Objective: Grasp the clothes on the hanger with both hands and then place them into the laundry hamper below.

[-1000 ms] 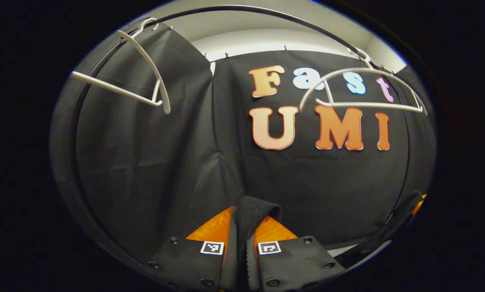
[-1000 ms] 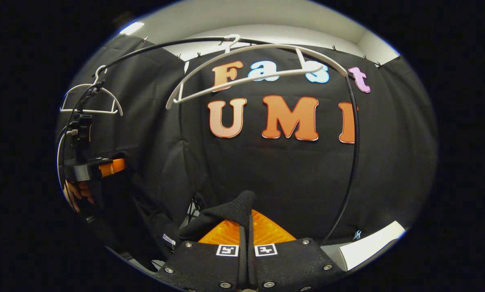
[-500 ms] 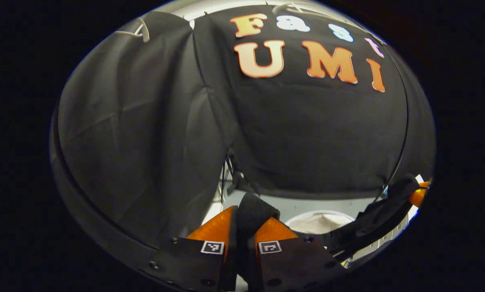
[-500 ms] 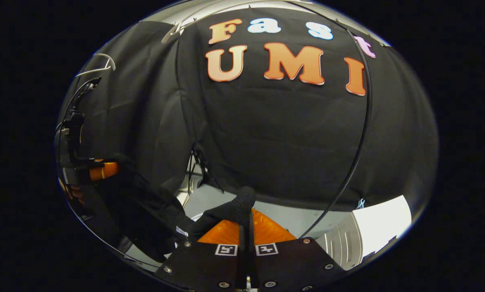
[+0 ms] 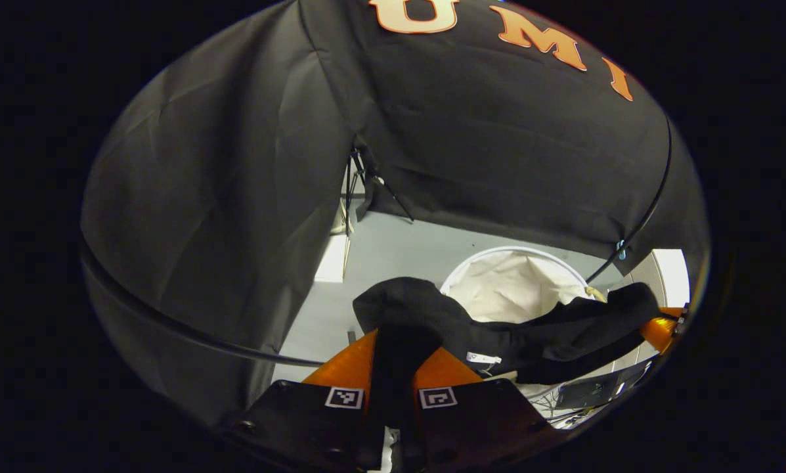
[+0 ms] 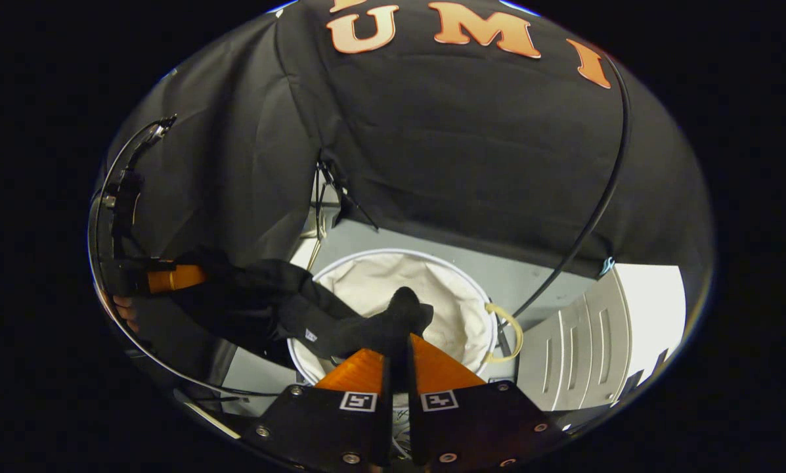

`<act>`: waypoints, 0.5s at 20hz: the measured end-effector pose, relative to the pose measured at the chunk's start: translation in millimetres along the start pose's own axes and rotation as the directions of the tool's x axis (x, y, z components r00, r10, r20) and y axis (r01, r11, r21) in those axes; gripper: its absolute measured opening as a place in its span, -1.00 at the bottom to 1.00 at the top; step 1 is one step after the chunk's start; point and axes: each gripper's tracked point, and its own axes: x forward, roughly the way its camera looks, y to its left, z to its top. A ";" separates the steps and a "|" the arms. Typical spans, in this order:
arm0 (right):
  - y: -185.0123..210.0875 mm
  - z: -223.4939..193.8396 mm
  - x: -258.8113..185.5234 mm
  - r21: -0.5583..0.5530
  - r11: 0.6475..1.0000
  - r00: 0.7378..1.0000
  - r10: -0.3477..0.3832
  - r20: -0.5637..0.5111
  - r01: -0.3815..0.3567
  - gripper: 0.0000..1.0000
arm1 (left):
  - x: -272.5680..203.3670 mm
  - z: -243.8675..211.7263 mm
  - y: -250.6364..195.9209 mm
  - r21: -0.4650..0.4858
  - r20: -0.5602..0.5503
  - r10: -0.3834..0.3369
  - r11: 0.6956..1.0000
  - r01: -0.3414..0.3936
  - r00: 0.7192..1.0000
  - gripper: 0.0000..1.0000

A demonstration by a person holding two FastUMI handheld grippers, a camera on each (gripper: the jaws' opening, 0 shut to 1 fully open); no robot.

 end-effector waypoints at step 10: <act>0.5 -7.6 2.8 0.044 0.999 1.000 0.003 -0.028 -0.002 -0.02 | 13.4 -28.0 0.9 0.053 -0.068 0.039 0.998 -0.035 0.997 0.67</act>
